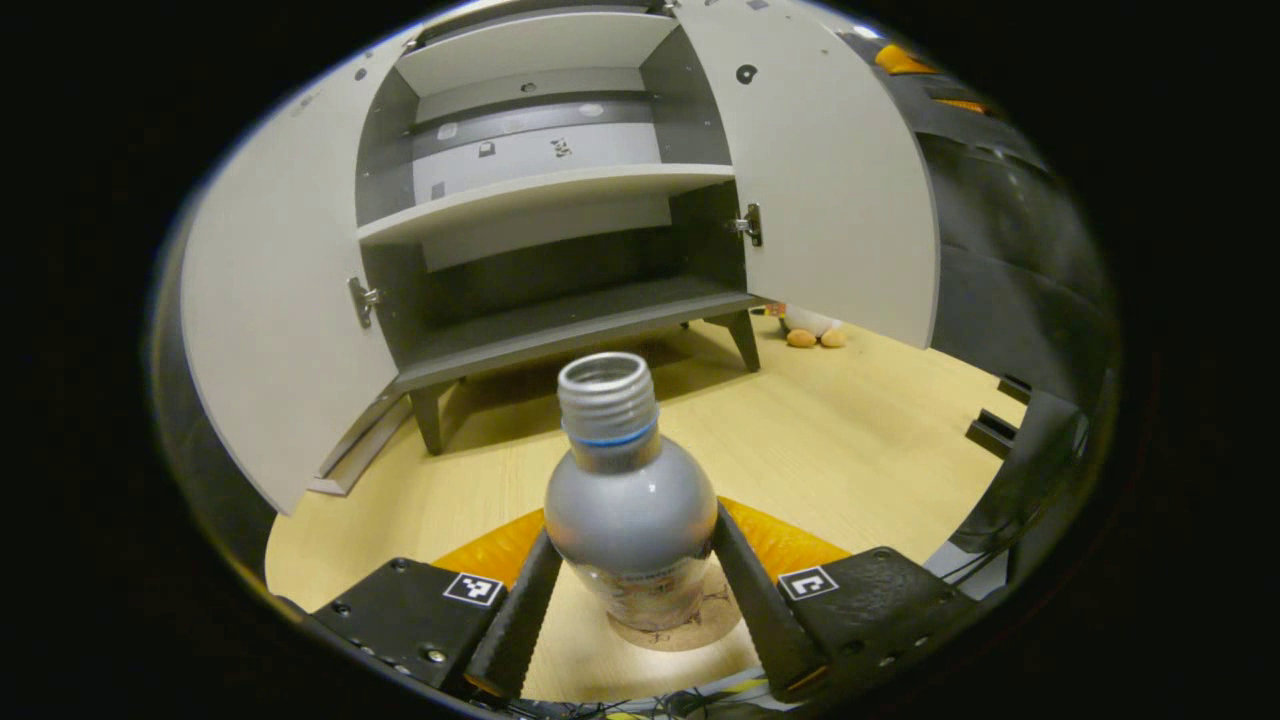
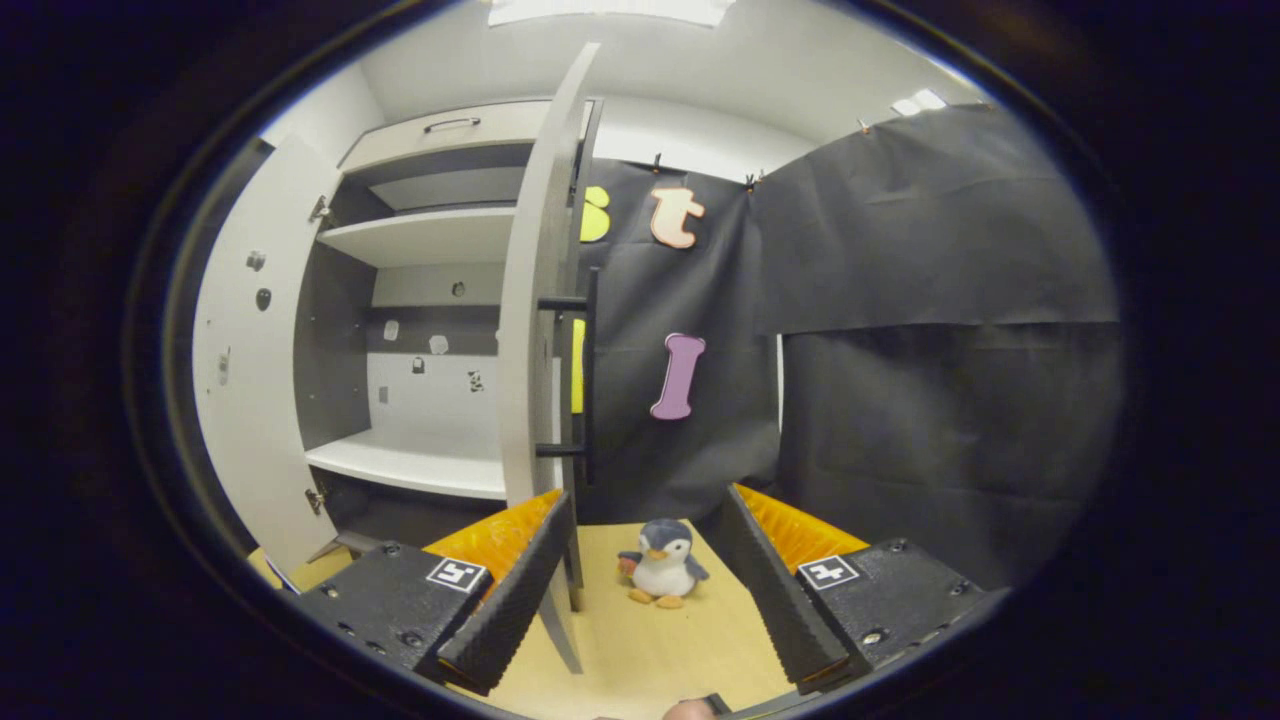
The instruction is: Grasp the bottle in the cabinet with the left hand and place it on the coaster, then close the right door with the right hand and the left door with the left hand.
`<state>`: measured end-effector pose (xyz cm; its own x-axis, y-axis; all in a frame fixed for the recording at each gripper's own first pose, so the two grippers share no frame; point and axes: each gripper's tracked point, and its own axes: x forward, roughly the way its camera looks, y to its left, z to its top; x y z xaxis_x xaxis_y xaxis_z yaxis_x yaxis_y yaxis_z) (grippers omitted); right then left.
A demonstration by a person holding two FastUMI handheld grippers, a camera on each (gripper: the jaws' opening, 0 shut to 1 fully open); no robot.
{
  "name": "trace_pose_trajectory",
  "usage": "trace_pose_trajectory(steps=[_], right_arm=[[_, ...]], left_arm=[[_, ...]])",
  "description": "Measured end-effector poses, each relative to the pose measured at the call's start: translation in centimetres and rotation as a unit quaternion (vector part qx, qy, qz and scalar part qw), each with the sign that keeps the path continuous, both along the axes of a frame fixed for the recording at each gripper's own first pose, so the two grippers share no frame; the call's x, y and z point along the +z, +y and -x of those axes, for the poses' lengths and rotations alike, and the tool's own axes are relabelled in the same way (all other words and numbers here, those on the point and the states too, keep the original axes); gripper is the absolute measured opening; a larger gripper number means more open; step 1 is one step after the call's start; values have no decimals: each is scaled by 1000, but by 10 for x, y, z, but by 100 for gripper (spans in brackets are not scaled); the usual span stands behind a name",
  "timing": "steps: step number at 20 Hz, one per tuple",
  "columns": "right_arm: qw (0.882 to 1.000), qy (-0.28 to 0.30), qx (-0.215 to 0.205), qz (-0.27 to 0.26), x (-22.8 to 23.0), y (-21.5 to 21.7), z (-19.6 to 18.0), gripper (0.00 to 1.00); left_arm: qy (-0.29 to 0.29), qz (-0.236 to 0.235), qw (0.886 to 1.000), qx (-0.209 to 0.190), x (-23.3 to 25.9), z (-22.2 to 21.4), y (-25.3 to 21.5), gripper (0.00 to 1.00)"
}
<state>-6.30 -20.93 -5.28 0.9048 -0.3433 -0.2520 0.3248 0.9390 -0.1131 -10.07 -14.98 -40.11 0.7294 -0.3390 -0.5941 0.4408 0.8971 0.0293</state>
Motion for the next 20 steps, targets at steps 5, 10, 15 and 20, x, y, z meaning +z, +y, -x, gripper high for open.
trace_pose_trajectory(steps=[5, 10, 15, 20], right_arm=[[999, -43, -18, 13, 30, -30, -8, 97], [997, -70, -22, 1, 42, -41, -23, 97], [998, -60, -4, 10, 42, -43, -52, 98], [998, -67, 13, -7, 45, -42, -73, 96]], left_arm=[[6, 2, 1000, 14, 13, -2, 2, 91], [0, 24, 999, 24, 51, -13, 1, 94], [-24, 31, 999, 33, 85, -22, 4, 95], [-47, 40, 996, 58, 117, -32, 14, 95]])
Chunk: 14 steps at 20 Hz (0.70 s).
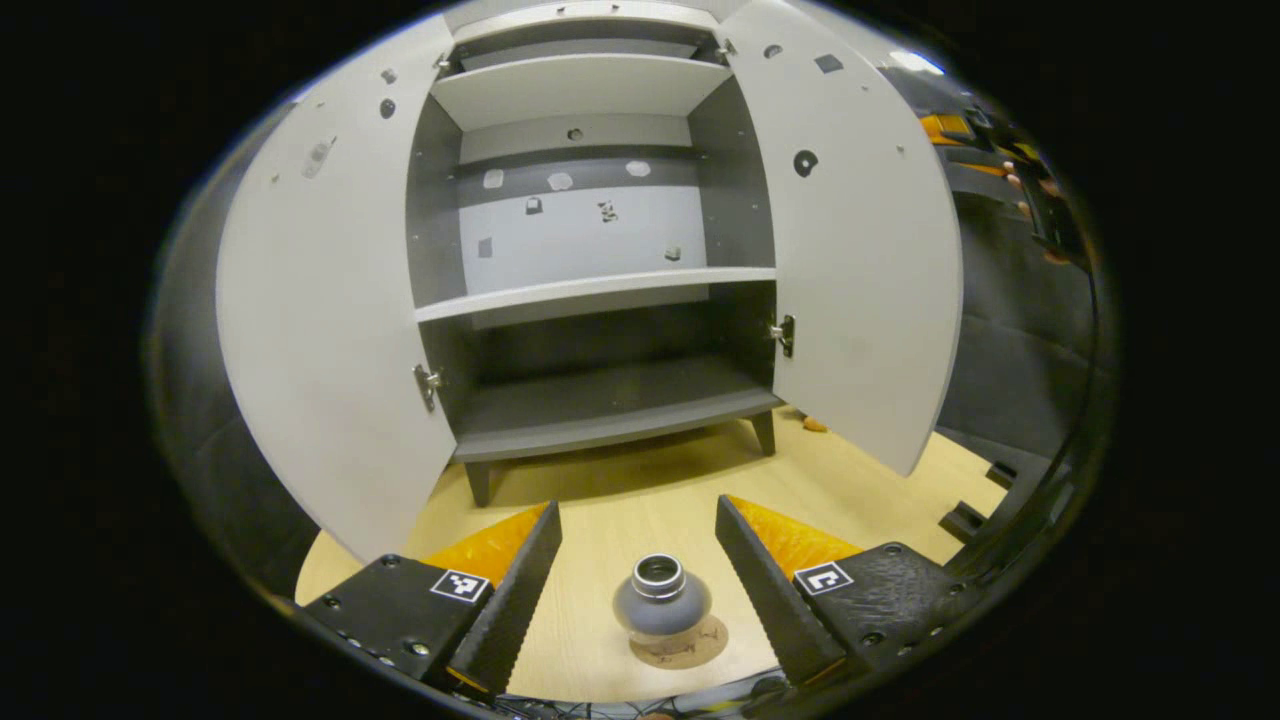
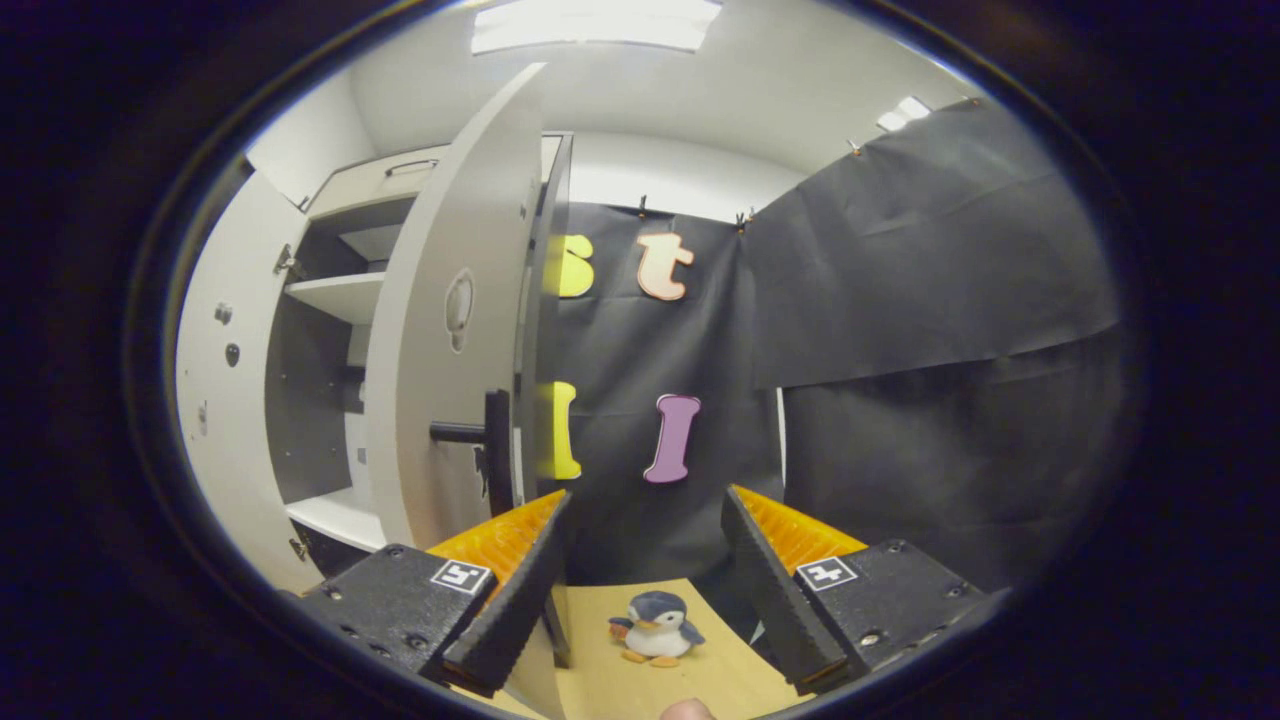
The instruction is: Grasp the bottle in the cabinet with the left hand and place it on the coaster, then close the right door with the right hand and the left door with the left hand.
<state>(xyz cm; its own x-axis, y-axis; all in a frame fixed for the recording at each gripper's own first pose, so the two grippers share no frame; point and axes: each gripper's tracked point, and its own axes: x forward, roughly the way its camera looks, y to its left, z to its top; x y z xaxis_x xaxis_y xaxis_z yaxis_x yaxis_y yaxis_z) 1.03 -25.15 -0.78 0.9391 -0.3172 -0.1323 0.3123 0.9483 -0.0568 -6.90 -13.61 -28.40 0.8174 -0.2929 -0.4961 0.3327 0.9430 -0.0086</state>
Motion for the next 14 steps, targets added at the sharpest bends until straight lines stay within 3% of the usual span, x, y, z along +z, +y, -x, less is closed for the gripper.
trace_pose_trajectory(steps=[6, 10, 14], right_arm=[[999, 8, 22, -24, -1, 0, -11, 96], [998, 29, 56, 3, -2, 7, -11, 95], [994, 34, 100, -9, -4, 26, -12, 91]], left_arm=[[-25, -1, 999, 32, 33, -20, 21, 95], [-42, -6, 998, 52, 48, -38, 36, 96], [-40, 7, 997, 68, 61, -51, 44, 96]])
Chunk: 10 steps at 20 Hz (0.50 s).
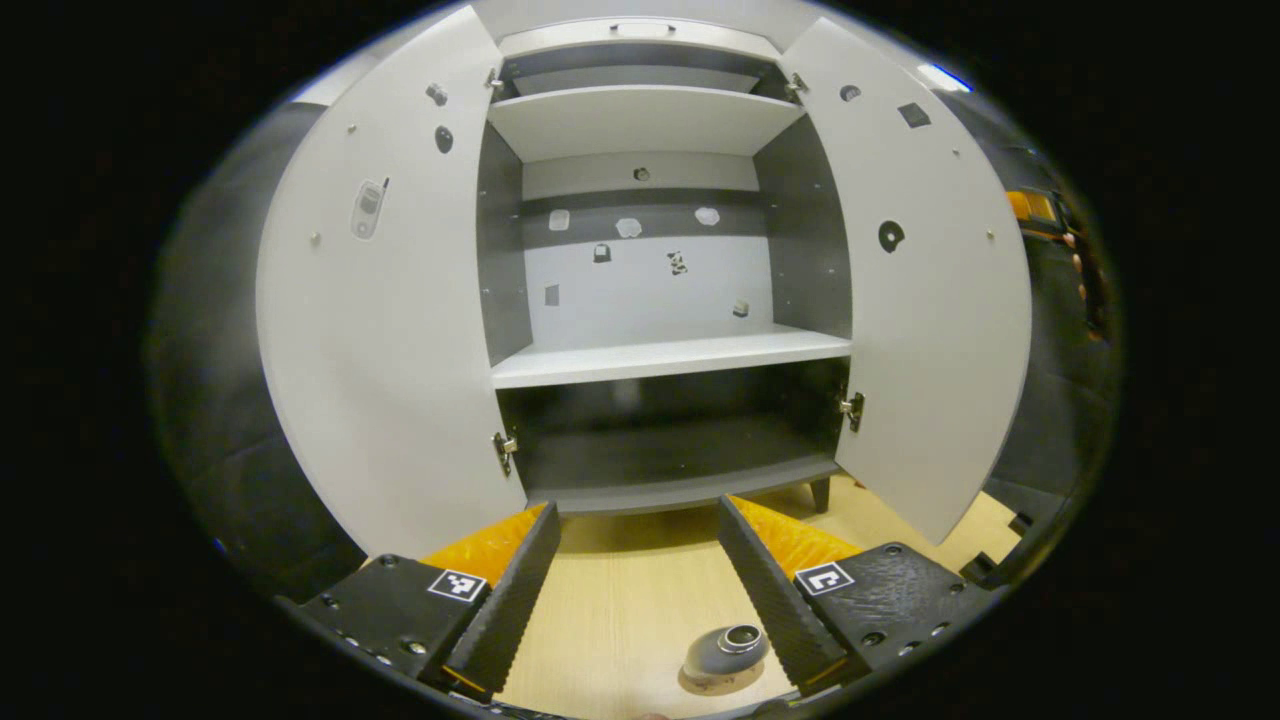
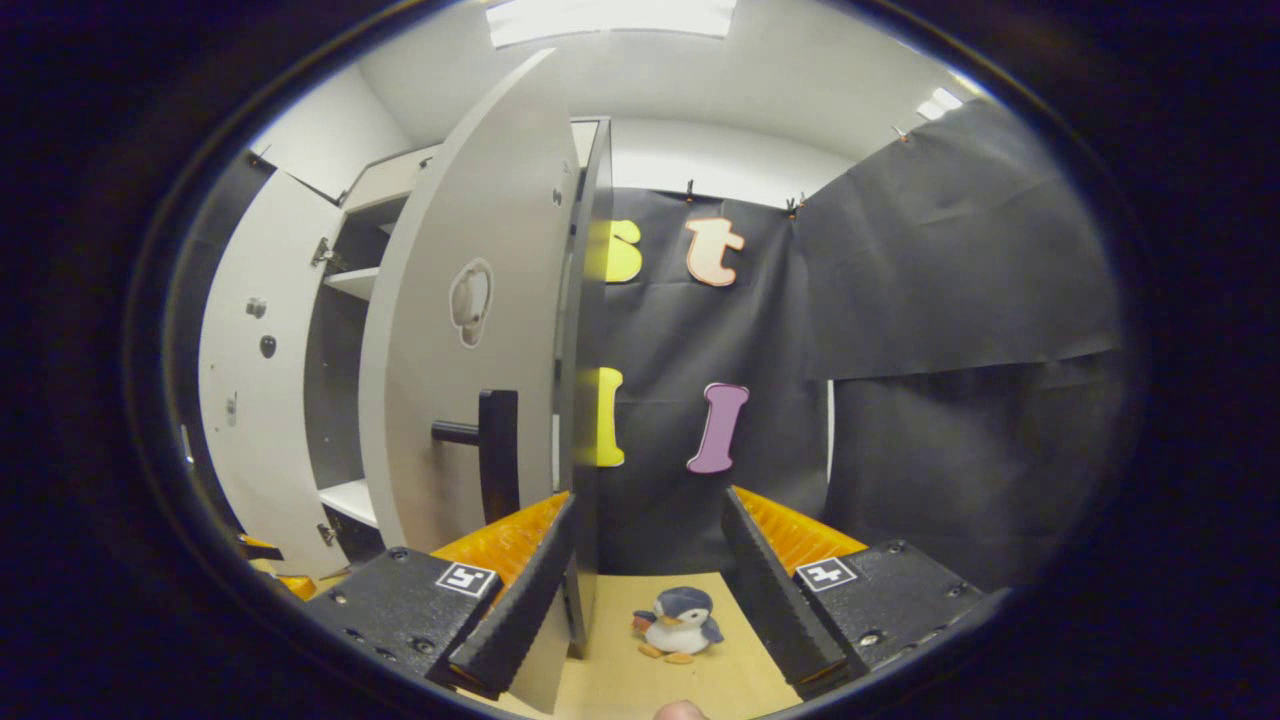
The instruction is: Grasp the bottle in the cabinet with the left hand and place it on the coaster, then close the right door with the right hand and the left door with the left hand.
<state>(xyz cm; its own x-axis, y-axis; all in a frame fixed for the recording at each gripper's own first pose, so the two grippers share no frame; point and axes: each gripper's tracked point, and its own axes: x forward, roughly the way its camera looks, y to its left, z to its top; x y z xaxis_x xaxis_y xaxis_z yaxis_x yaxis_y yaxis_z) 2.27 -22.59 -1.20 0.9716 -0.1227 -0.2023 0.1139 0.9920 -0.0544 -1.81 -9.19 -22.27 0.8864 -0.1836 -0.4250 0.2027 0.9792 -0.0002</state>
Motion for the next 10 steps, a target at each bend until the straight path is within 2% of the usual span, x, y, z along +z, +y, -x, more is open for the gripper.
trace_pose_trajectory(steps=[2, 4, 7, 9, 10], right_arm=[[999, 16, 41, -21, -13, 21, 0, 94], [997, 32, 69, -17, -22, 36, -1, 94], [995, 34, 94, -21, -22, 51, -5, 90], [993, 38, 104, -30, -24, 59, -7, 91], [993, 38, 108, -31, -23, 63, -8, 94]], left_arm=[[-2, 4, 1000, 6, 6, -7, 6, 97], [0, 7, 1000, 17, 9, -11, 13, 97], [-5, 11, 999, 31, 15, -13, 22, 96], [-5, 12, 999, 32, 18, -13, 26, 97], [4, 7, 999, 32, 16, -13, 27, 98]])
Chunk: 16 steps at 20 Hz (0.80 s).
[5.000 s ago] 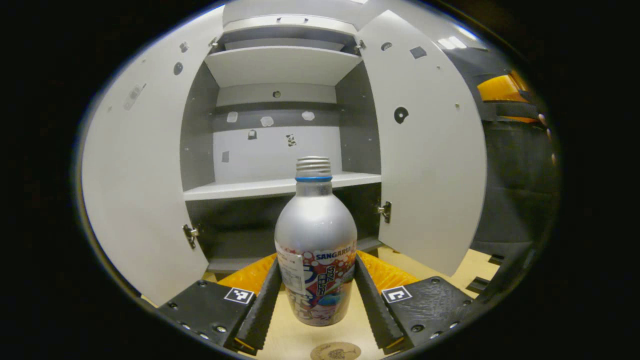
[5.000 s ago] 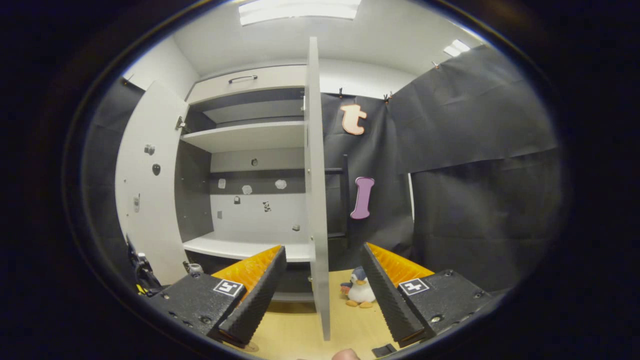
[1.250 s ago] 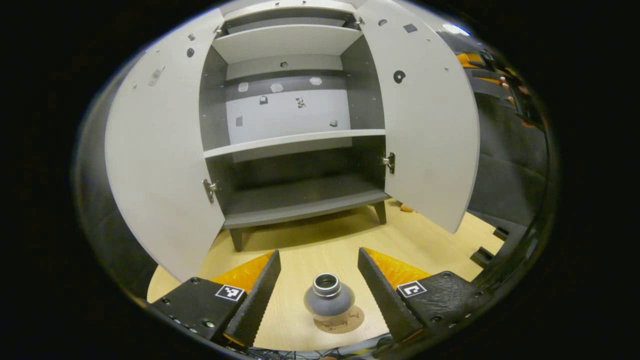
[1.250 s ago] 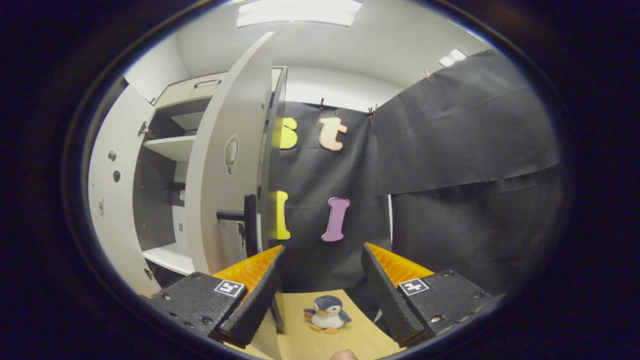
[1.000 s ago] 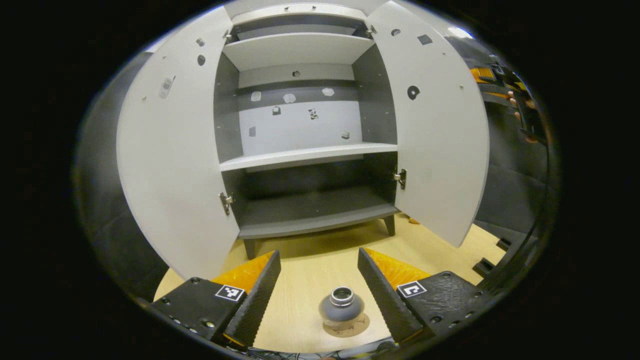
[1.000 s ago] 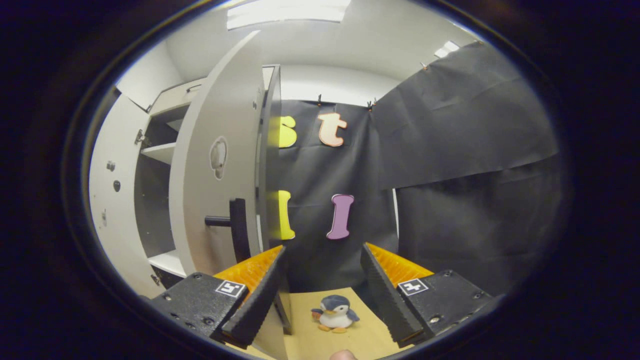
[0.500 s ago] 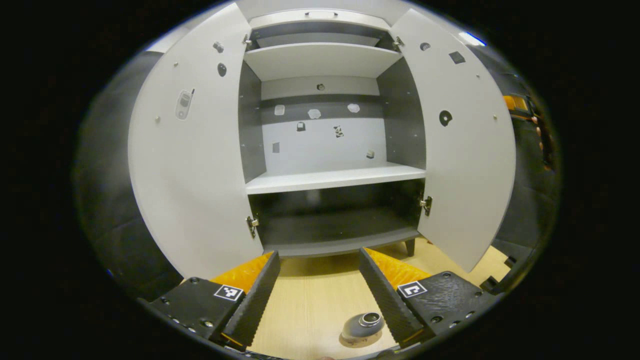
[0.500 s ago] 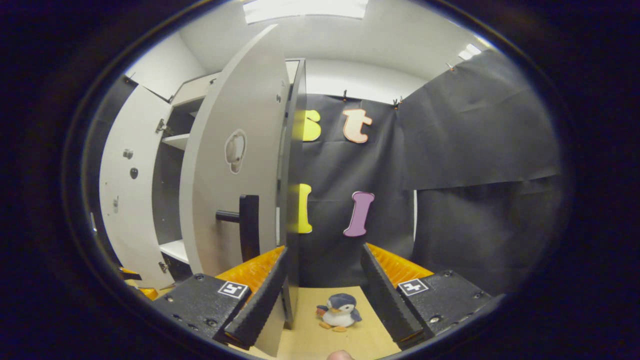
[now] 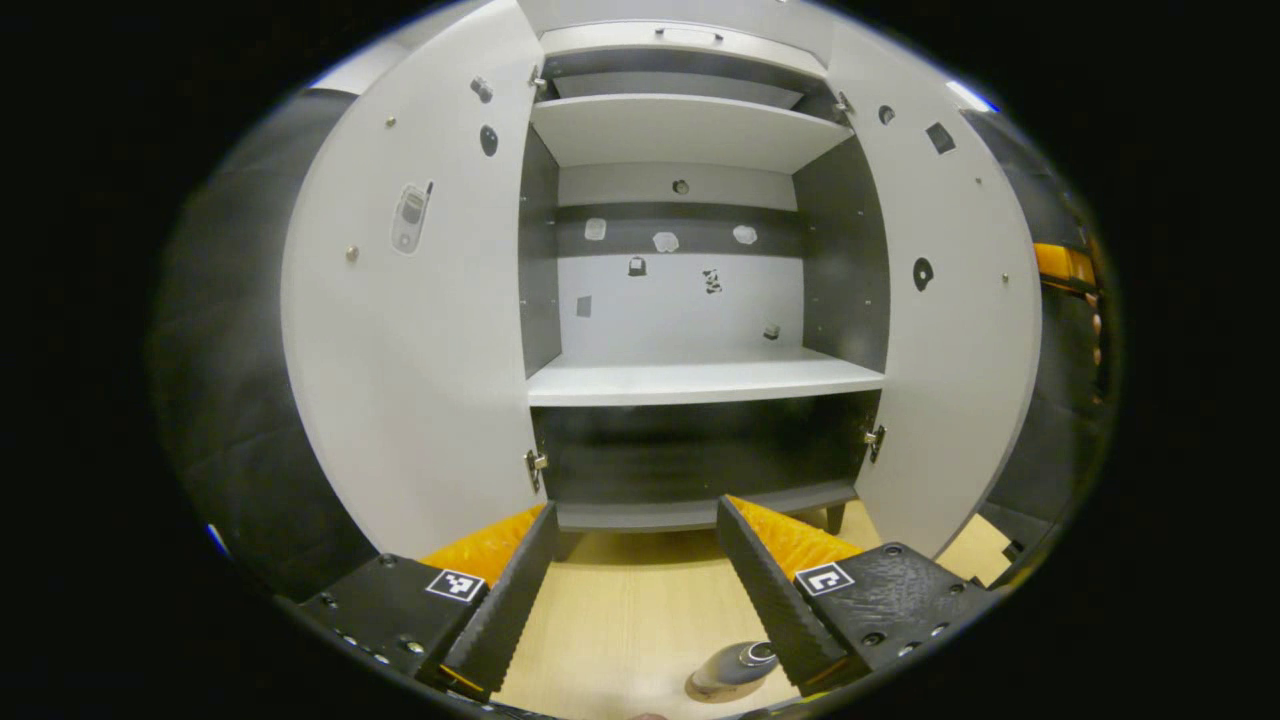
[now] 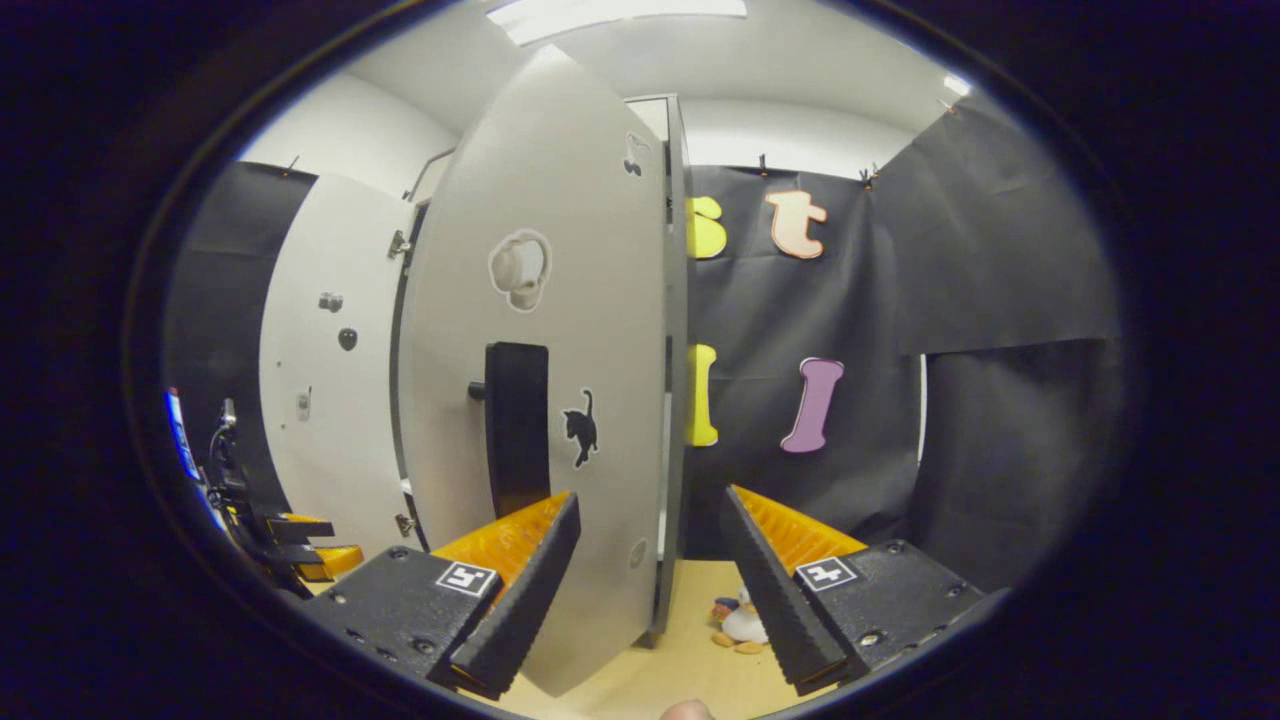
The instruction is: Grasp the bottle in the cabinet with the left hand and place it on the coaster, then close the right door with the right hand and the left door with the left hand.
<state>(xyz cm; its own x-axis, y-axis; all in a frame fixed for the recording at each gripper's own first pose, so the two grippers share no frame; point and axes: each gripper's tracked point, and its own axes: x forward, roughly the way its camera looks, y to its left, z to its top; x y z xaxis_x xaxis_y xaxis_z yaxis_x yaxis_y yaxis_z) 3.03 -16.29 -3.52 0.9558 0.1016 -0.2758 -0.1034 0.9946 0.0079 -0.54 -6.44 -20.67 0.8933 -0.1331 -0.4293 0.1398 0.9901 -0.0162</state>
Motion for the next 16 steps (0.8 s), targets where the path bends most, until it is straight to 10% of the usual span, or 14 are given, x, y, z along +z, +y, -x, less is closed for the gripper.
trace_pose_trajectory(steps=[16], right_arm=[[997, -12, 76, -26, -4, 76, -30, 91]], left_arm=[[-11, 7, 1000, 28, 21, 14, 42, 97]])
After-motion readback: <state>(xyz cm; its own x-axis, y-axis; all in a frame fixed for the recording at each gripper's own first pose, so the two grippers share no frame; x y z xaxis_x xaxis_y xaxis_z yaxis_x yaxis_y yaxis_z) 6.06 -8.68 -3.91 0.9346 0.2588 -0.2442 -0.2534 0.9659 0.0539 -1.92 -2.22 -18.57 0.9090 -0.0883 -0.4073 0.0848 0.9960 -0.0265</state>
